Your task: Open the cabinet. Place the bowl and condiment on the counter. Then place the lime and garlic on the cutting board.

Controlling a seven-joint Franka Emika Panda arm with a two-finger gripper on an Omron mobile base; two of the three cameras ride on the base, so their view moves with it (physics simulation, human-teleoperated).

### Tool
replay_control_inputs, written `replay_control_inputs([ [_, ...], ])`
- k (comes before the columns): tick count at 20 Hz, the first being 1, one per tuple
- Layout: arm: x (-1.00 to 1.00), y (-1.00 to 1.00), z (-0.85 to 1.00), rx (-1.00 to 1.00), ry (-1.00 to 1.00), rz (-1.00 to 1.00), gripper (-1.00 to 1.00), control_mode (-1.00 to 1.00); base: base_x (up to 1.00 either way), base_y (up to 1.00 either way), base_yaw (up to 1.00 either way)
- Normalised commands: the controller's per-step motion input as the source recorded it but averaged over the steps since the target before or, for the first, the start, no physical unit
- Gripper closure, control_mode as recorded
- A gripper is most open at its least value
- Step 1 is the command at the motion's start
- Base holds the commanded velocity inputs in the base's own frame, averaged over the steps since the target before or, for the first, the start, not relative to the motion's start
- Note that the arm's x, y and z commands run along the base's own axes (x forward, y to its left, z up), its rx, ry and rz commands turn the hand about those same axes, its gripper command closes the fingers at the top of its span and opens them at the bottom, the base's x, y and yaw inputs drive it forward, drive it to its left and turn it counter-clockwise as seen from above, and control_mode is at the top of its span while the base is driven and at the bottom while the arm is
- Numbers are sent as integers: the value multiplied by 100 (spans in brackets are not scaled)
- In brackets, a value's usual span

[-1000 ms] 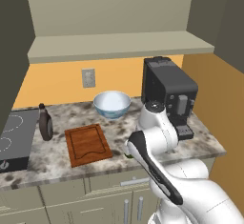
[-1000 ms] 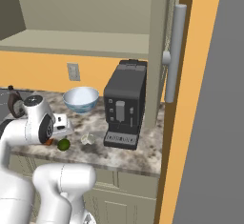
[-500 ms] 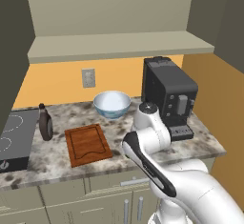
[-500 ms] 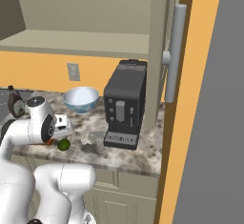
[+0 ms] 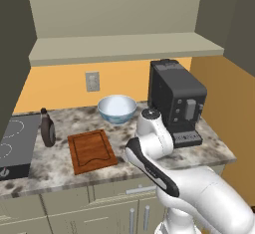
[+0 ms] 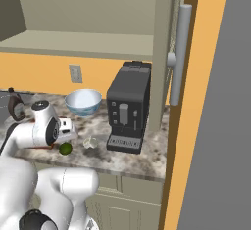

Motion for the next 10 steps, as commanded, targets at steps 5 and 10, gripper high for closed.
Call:
replay_control_inputs([
  [5,6,4,-25,-2,1,0,-100,-100,0,0,0],
  [10,9,2,-17,-1,1,0,-100,-100,0,0,0],
])
